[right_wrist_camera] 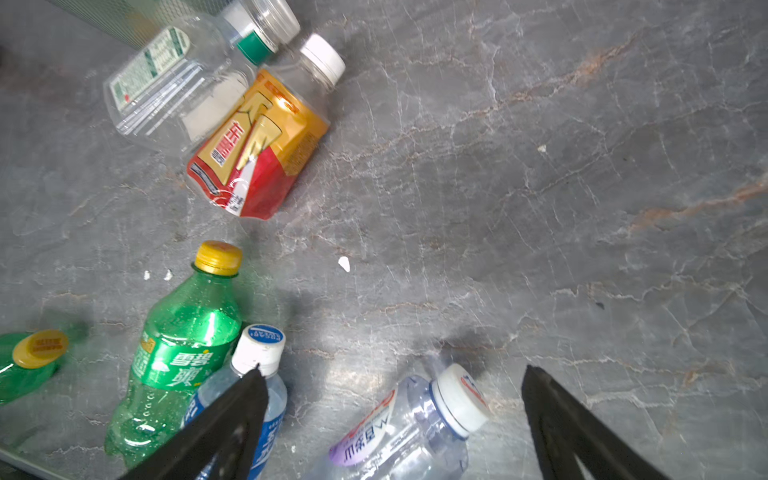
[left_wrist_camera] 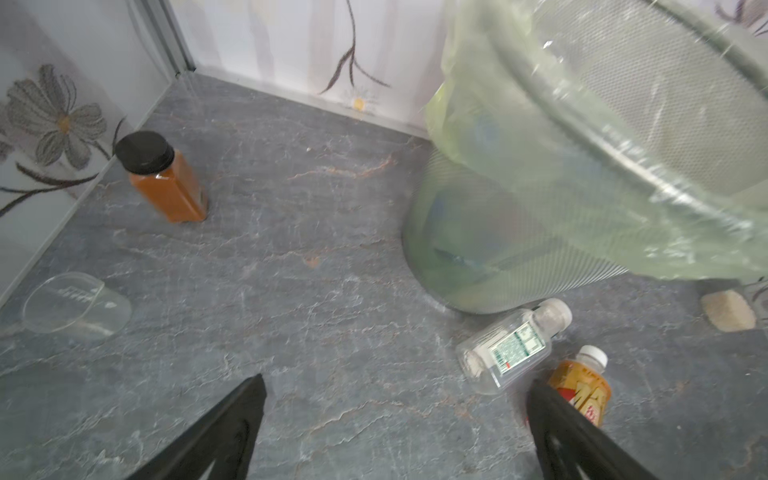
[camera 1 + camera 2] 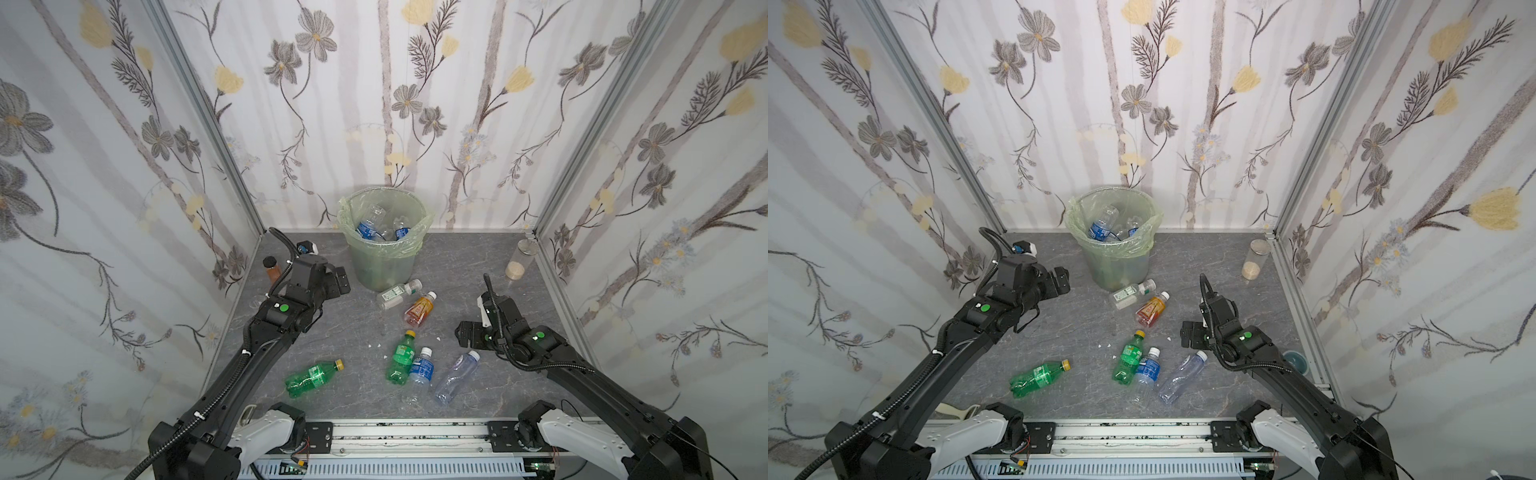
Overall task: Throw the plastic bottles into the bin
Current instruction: 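Withdraw the left gripper from the bin while the right gripper moves toward the bottles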
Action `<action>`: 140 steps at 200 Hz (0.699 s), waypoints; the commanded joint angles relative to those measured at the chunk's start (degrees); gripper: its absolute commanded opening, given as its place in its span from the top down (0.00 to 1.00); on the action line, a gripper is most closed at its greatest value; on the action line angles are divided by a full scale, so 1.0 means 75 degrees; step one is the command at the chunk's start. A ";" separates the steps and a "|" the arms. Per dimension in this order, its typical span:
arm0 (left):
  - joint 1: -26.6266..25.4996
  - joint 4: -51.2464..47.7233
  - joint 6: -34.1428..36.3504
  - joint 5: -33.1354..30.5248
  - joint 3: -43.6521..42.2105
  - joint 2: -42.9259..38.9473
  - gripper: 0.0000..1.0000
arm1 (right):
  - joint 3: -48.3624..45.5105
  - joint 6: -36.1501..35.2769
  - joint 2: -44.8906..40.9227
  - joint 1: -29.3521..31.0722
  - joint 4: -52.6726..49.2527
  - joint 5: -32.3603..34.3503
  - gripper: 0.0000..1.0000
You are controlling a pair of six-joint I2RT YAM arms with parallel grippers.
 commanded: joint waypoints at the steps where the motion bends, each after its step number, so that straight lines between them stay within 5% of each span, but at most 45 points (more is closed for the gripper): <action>1: 0.0093 0.0116 -0.0104 -0.0345 -0.0490 -0.0210 0.00 | 0.0042 0.0484 0.0046 0.0249 -0.0522 0.0238 0.04; 140: 0.0453 0.0572 -0.0620 -0.0569 -0.1502 -0.0383 0.00 | -0.0886 0.1654 0.0624 0.1714 -0.0345 -0.0323 0.08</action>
